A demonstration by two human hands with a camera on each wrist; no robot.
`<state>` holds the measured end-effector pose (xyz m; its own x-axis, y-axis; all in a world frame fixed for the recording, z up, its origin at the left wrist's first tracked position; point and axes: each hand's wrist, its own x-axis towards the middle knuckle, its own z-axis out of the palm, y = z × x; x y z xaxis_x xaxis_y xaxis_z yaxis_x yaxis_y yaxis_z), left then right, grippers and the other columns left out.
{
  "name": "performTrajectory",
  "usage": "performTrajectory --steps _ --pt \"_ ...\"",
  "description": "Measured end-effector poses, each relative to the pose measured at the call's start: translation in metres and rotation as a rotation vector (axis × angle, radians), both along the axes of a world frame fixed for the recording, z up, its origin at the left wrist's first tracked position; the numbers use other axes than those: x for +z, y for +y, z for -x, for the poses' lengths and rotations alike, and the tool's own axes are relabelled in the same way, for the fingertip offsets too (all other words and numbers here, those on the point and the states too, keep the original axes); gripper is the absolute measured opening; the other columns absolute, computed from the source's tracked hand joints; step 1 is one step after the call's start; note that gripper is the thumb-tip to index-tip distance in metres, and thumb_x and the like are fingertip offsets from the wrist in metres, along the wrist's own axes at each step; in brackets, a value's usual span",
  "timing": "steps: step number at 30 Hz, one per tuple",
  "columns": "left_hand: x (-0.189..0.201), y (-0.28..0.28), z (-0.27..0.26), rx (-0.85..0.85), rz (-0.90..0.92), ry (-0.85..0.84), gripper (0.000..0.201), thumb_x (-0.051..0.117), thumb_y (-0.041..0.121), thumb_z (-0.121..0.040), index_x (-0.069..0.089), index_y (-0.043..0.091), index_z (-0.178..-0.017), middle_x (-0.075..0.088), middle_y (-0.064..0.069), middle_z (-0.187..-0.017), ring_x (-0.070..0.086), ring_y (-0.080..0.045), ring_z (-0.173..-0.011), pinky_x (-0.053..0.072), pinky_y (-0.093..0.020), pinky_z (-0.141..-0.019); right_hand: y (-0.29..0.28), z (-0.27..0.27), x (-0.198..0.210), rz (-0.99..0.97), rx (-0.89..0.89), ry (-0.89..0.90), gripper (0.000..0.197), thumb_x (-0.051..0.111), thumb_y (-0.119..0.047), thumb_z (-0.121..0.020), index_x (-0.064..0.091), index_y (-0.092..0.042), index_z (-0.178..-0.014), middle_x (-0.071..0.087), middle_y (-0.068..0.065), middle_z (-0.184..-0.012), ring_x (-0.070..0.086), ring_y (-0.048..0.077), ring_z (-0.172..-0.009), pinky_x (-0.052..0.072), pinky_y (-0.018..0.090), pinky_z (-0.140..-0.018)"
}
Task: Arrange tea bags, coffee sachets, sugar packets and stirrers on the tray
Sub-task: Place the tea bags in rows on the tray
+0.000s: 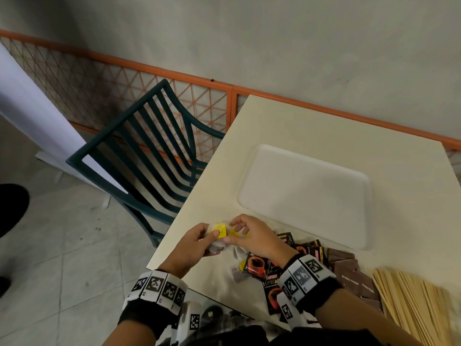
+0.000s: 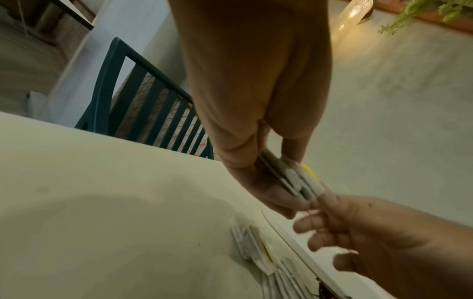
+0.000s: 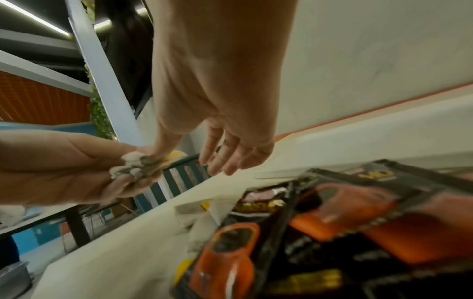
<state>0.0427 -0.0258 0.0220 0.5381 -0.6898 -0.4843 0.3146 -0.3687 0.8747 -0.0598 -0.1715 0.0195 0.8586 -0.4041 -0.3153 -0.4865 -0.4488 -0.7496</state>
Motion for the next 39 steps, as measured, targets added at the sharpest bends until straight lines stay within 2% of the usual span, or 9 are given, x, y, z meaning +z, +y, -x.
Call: performTrajectory --steps 3,6,13,20,27,30,33,36,39 --pt "-0.001 0.004 -0.004 0.075 0.000 -0.008 0.010 0.049 0.015 -0.095 0.056 0.009 -0.094 0.063 -0.015 -0.093 0.062 -0.019 -0.074 0.053 -0.018 -0.060 -0.010 0.012 -0.010 0.460 0.053 0.214 0.056 0.053 -0.057 -0.083 0.050 -0.020 -0.125 0.050 0.001 -0.123 0.042 0.020 -0.118 0.032 0.035 -0.099" --pt "-0.003 0.009 -0.005 0.107 -0.009 0.026 0.014 0.046 0.017 -0.096 0.056 0.007 -0.097 0.063 -0.013 -0.091 0.064 -0.020 -0.076 0.054 -0.021 -0.061 -0.010 0.016 -0.019 0.658 0.159 0.391 0.064 0.050 -0.062 -0.080 0.050 -0.015 -0.123 0.044 0.006 -0.125 0.036 0.026 -0.119 0.029 0.039 -0.097" --pt "-0.001 0.004 -0.004 0.156 -0.022 0.204 0.012 0.045 0.017 -0.096 0.053 0.010 -0.099 0.062 -0.010 -0.087 0.065 -0.022 -0.077 0.055 -0.034 -0.071 -0.005 0.010 -0.018 0.488 0.222 0.227 0.032 0.054 -0.034 -0.085 0.047 -0.020 -0.112 0.055 -0.001 -0.114 0.043 0.021 -0.113 0.021 0.036 -0.095" --pt "-0.004 0.008 -0.007 0.211 -0.024 0.211 0.013 0.045 0.019 -0.096 0.053 0.009 -0.100 0.061 -0.010 -0.090 0.061 -0.023 -0.079 0.052 -0.033 -0.070 -0.001 0.008 -0.019 0.611 0.447 0.333 0.063 0.062 -0.054 -0.076 0.045 -0.015 -0.122 0.049 0.002 -0.120 0.040 0.022 -0.115 0.021 0.041 -0.101" --pt "-0.004 0.008 -0.009 0.175 -0.039 0.163 0.018 0.047 0.025 -0.095 0.053 0.008 -0.100 0.061 -0.013 -0.092 0.061 -0.023 -0.079 0.052 -0.031 -0.070 -0.005 0.003 -0.014 0.550 0.381 0.256 0.032 0.052 -0.032 -0.083 0.054 -0.017 -0.111 0.061 0.000 -0.102 0.051 0.022 -0.100 0.026 0.037 -0.099" --pt "-0.004 0.011 -0.012 0.200 -0.034 0.157 0.019 0.047 0.023 -0.095 0.053 0.006 -0.101 0.061 -0.014 -0.093 0.060 -0.024 -0.079 0.052 -0.031 -0.069 -0.011 -0.001 -0.007 0.382 0.263 0.145 0.029 0.055 -0.024 -0.082 0.057 -0.015 -0.109 0.061 0.000 -0.098 0.054 0.021 -0.089 0.035 0.032 -0.091" --pt "-0.005 0.014 -0.014 0.209 -0.040 0.154 0.019 0.048 0.022 -0.095 0.052 0.005 -0.103 0.061 -0.014 -0.092 0.060 -0.024 -0.079 0.051 -0.030 -0.070 -0.016 -0.007 -0.006 0.338 0.301 0.156 0.032 0.061 -0.024 -0.081 0.052 -0.013 -0.110 0.053 0.002 -0.105 0.052 0.024 -0.101 0.041 0.035 -0.086" --pt "-0.009 0.014 -0.015 0.173 -0.085 0.098 0.017 0.045 0.021 -0.096 0.052 0.006 -0.102 0.060 -0.013 -0.094 0.060 -0.021 -0.076 0.052 -0.027 -0.068 -0.008 -0.009 -0.013 0.469 0.488 0.330 0.051 0.066 -0.032 -0.079 0.044 -0.012 -0.121 0.049 0.008 -0.119 0.046 0.027 -0.110 0.039 0.038 -0.090" --pt "-0.016 0.008 -0.017 0.088 -0.130 -0.039 0.011 0.046 0.017 -0.096 0.052 0.009 -0.100 0.057 -0.010 -0.096 0.057 -0.016 -0.074 0.053 -0.020 -0.062 -0.004 -0.007 -0.019 0.527 0.495 0.343 0.056 0.065 -0.031 -0.081 0.039 -0.013 -0.127 0.049 0.009 -0.124 0.045 0.028 -0.115 0.036 0.038 -0.092"
